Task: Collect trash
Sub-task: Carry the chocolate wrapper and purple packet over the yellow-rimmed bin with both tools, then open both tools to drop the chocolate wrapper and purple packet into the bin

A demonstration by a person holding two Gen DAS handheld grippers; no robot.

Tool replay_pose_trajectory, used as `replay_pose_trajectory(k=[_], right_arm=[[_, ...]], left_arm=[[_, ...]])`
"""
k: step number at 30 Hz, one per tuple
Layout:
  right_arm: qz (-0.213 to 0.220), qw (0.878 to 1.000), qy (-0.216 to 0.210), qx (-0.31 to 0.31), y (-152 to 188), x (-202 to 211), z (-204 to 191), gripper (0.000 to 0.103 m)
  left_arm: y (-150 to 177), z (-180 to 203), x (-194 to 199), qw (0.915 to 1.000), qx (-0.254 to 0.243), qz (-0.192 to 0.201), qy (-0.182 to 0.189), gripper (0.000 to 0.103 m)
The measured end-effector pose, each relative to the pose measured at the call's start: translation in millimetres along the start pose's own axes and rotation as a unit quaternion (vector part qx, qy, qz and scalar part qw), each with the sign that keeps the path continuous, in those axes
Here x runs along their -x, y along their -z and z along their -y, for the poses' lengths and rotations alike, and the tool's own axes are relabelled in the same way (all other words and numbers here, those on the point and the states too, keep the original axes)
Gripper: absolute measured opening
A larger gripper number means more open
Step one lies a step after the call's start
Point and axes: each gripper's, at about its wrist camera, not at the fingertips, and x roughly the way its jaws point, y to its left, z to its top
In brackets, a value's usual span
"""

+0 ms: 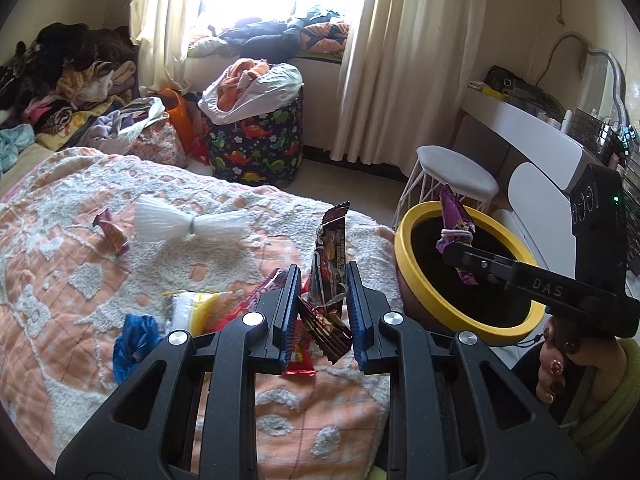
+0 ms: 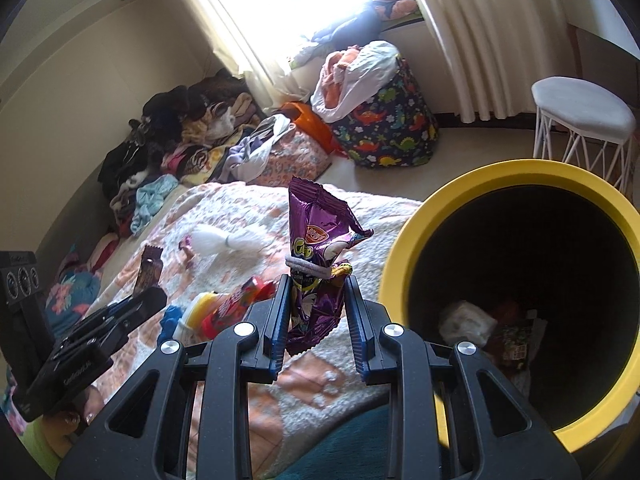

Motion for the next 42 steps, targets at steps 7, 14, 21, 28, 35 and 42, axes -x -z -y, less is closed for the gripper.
replay_pose_trajectory(k=[7, 14, 21, 28, 35, 42], right_arm=[[0.013, 1.000, 0.010, -0.013, -6, 6, 14, 0.026], [0.025, 0.999, 0.019, -0.028, -11, 12, 29, 0.026], [0.036, 0.997, 0.037, -0.048, -16, 18, 49, 0.026], [0.043, 0.995, 0.057, -0.077, -19, 23, 76, 0.026], [0.043, 0.991, 0.075, -0.101, -17, 28, 99, 0.026], [0.046, 0.986, 0.091, -0.131, -17, 34, 120, 0.026]], left_arm=[[-4, 16, -5, 0.9999, -0.012, 0.001, 0.012, 0.017], [-6, 35, -11, 0.9993, -0.025, -0.001, 0.027, 0.017], [-7, 52, -19, 0.9984, -0.038, -0.004, 0.042, 0.017], [-8, 70, -30, 0.9970, -0.052, -0.011, 0.057, 0.017], [-7, 89, -46, 0.9946, -0.065, -0.023, 0.078, 0.017], [-5, 107, -71, 0.9918, -0.069, -0.047, 0.097, 0.017]])
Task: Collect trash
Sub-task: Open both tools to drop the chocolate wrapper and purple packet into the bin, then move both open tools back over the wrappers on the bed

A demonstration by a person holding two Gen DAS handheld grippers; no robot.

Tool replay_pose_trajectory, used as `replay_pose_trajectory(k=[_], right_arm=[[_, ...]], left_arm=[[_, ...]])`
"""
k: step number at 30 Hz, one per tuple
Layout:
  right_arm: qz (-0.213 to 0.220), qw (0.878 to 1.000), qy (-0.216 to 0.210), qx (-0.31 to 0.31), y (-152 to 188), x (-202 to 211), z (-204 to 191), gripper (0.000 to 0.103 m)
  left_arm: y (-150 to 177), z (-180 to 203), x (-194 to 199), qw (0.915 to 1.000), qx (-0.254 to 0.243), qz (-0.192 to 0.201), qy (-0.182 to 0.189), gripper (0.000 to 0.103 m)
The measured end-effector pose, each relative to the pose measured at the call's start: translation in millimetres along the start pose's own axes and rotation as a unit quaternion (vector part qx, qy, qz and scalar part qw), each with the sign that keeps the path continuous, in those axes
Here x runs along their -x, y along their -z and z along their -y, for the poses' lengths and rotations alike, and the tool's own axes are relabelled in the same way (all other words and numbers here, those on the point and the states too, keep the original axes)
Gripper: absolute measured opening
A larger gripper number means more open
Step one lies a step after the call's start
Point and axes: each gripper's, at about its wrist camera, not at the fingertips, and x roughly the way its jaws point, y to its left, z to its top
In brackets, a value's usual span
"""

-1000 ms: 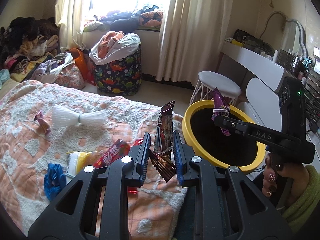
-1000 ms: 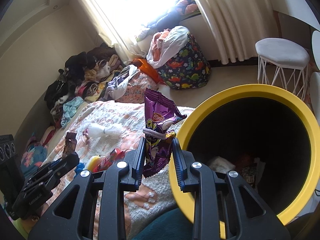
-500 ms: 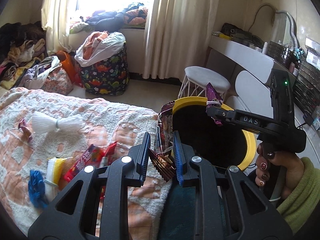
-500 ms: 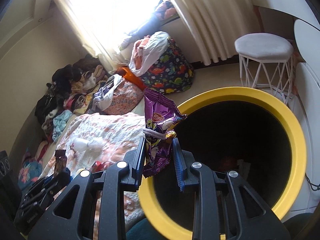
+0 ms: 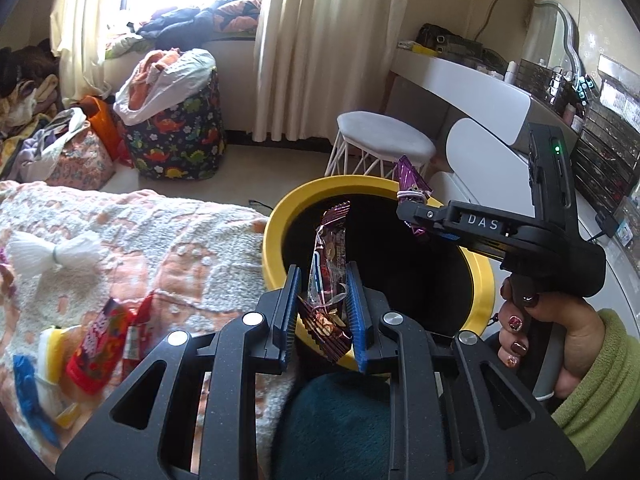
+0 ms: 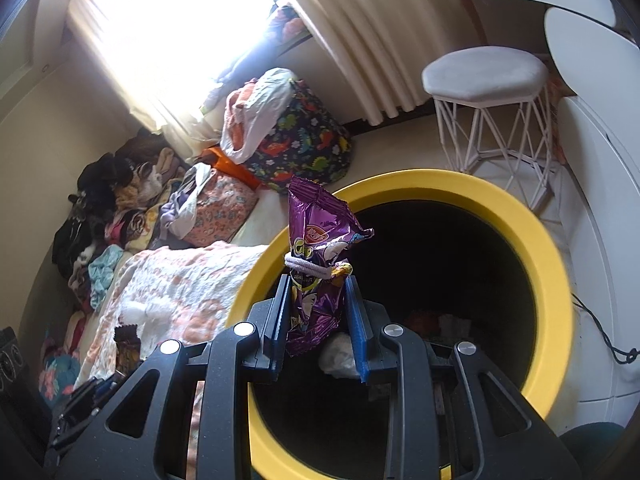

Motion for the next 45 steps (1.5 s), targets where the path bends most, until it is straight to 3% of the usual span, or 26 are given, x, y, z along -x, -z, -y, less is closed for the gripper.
replay_pose_trajectory(k=[9, 13, 17, 19, 23, 35, 45], right_arm=[[0.003, 0.999, 0.015, -0.031, -6, 3, 25, 0.027], [0.003, 0.999, 0.021, -0.038, -7, 4, 29, 0.029], [0.004, 0.999, 0.027, -0.044, -7, 5, 31, 0.044], [0.005, 0.999, 0.030, -0.043, -8, 5, 29, 0.047], [0.007, 0.999, 0.029, -0.033, -7, 6, 21, 0.051], [0.010, 1.000, 0.002, 0.024, -1, 9, -23, 0.054], [0.000, 0.997, -0.024, 0.078, 14, 6, -65, 0.054]], left_arm=[[-1, 7, -35, 0.9993, 0.009, -0.032, 0.015, 0.017], [-4, 4, -46, 0.9989, 0.020, -0.038, 0.017, 0.022], [-4, 1, -48, 0.9988, 0.033, -0.033, 0.014, 0.048], [-3, 0, -43, 0.9993, 0.029, -0.021, 0.005, 0.075], [-1, -4, -28, 0.9994, 0.027, 0.001, -0.019, 0.091], [7, -38, 24, 0.9933, 0.045, 0.053, -0.093, 0.092], [13, -73, 50, 0.9862, 0.088, 0.071, -0.121, 0.092]])
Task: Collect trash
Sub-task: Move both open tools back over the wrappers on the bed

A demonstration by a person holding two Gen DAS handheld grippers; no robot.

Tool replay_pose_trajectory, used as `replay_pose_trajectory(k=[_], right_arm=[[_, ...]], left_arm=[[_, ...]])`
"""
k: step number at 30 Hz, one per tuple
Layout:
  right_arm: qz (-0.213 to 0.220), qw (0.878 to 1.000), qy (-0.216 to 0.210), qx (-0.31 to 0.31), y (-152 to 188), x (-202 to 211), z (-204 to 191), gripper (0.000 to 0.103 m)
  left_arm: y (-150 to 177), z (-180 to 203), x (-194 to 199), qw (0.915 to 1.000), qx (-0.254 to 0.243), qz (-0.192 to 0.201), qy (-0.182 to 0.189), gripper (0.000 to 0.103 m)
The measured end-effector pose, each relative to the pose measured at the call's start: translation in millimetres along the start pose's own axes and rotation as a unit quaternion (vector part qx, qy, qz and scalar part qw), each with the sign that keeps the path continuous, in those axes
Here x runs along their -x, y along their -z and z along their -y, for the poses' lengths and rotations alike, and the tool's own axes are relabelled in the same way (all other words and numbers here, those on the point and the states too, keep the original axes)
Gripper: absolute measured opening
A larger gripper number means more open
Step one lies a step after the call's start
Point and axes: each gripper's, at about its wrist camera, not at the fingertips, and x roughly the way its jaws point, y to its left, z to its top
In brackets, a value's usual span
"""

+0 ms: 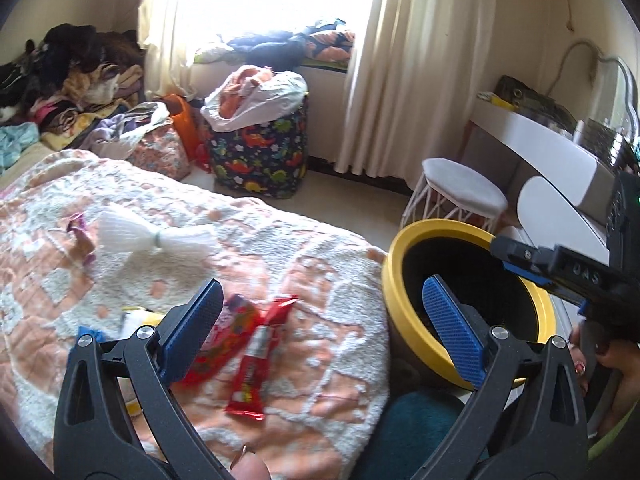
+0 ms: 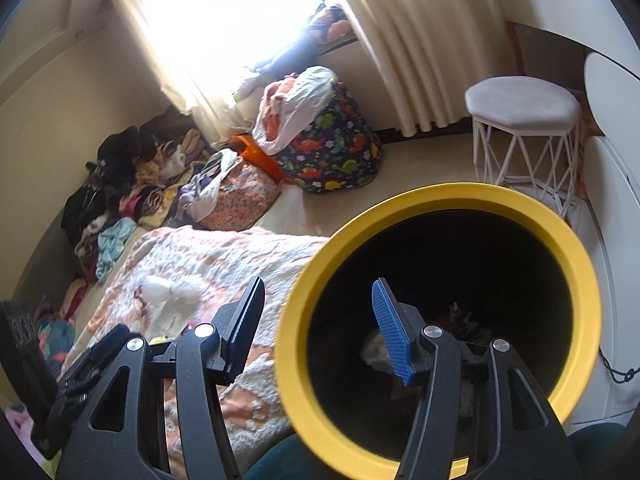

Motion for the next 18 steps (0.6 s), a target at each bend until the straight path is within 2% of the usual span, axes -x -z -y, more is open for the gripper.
replay_pose_trajectory(k=[18], right_arm=[[-0.033, 0.996, -0.040, 0.069, 27, -9, -64, 0.054]], left_arm=[[1, -51, 15, 0.9979, 0.055, 0.006, -0.034, 0.092]])
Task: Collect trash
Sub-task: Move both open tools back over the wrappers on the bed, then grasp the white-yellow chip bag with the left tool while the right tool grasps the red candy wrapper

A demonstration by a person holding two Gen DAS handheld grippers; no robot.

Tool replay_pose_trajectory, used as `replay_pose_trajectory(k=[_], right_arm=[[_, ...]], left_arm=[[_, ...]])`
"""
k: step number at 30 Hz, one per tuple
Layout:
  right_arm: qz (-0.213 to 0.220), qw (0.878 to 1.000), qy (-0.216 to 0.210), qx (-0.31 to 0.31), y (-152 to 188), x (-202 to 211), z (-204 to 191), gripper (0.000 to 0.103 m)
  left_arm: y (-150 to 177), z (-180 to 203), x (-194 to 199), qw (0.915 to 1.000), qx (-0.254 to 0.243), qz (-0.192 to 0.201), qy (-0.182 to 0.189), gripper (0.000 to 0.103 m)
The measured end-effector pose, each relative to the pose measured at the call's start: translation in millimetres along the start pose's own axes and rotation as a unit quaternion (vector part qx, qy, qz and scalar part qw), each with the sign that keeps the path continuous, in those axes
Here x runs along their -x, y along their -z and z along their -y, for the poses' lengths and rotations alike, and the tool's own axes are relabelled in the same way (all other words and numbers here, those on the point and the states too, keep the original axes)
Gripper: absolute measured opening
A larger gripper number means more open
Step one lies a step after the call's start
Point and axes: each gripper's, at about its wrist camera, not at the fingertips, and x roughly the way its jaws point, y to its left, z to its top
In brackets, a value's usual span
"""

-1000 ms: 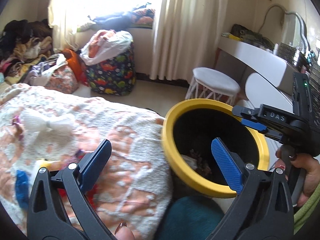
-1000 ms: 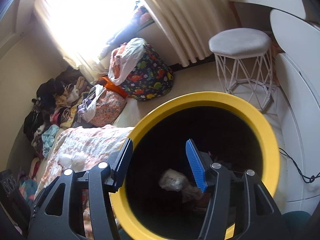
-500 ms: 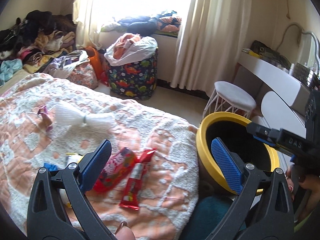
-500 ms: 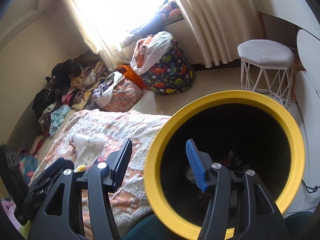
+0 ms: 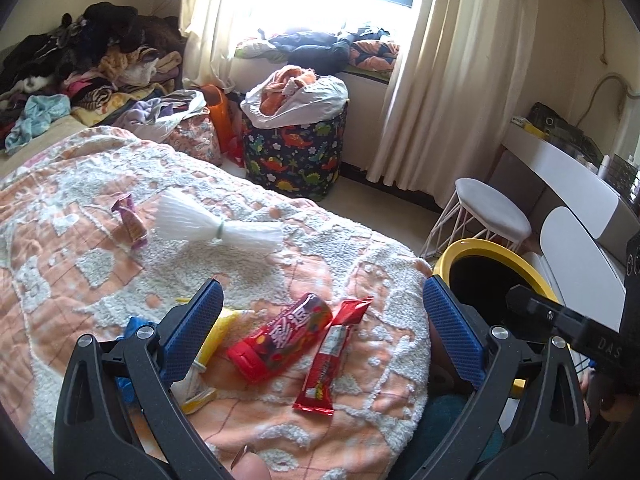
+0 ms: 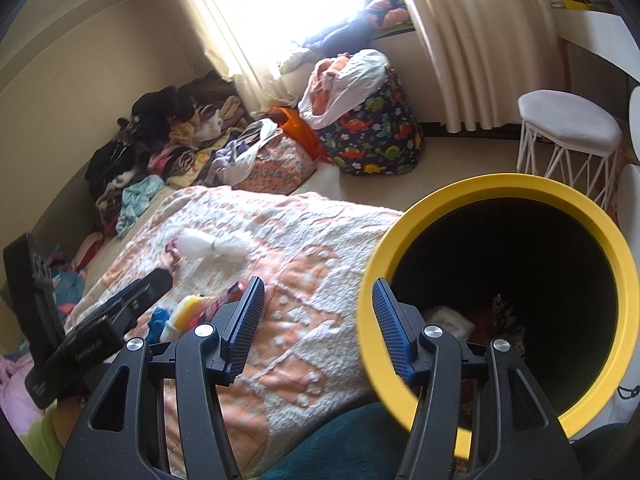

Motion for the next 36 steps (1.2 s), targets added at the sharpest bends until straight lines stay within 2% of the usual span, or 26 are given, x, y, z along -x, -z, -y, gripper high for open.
replay_pose_trajectory(k=[20, 26, 28, 31, 36], right_arm=[[-0.051, 0.996, -0.033, 0.061, 31, -23, -59, 0.054], [-0.063, 0.995, -0.037, 0.073, 38, -28, -71, 0.054], [-0.067, 0.994, -0.037, 0.076, 41, -30, -75, 0.054], [-0.072, 0.994, -0.035, 0.079, 43, -33, -78, 0.054], [-0.079, 0.993, -0.031, 0.077, 43, -41, -81, 0.054]], left_arm=[[5, -59, 10, 0.9986, 0.042, -0.007, -0.031, 0.092], [7, -69, 12, 0.9986, 0.037, -0.018, -0.033, 0.075], [8, -70, 10, 0.9986, 0.033, -0.027, -0.030, 0.063], [9, -70, 5, 0.9985, 0.030, -0.042, -0.018, 0.052], [8, -61, -12, 0.9969, 0.017, -0.075, -0.015, 0.046]])
